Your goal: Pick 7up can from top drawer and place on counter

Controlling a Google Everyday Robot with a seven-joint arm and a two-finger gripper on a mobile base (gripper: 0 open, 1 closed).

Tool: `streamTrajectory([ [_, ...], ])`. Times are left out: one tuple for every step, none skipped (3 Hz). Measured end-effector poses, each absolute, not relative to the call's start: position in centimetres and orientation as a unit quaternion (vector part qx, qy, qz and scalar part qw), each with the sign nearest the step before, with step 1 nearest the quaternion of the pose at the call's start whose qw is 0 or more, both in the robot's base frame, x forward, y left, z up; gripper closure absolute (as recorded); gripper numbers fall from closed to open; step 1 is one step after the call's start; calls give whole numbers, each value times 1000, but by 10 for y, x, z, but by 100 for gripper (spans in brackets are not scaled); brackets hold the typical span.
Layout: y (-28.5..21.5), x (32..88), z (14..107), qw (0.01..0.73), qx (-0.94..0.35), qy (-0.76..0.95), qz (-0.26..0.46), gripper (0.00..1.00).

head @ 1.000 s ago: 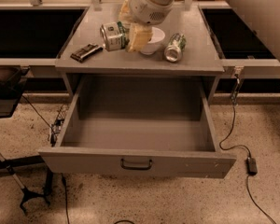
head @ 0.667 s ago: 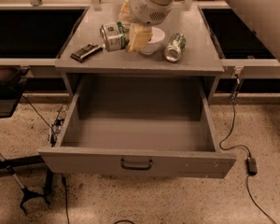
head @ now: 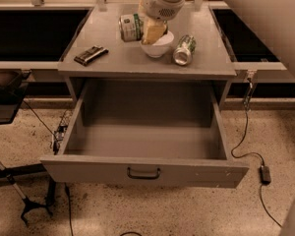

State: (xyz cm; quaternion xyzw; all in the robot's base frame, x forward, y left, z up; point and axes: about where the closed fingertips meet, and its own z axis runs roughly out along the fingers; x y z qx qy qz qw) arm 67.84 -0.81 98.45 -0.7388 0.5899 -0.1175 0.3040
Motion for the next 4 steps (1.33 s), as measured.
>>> streamTrajectory([
  [-33, 731, 985, 322, -678, 643, -154, 100],
  [-67, 797, 997, 360, -567, 712, -207, 100],
  [-82, 820, 1001, 373, -512, 742, -220, 100],
  [-85, 823, 1001, 376, -497, 751, -220, 100],
])
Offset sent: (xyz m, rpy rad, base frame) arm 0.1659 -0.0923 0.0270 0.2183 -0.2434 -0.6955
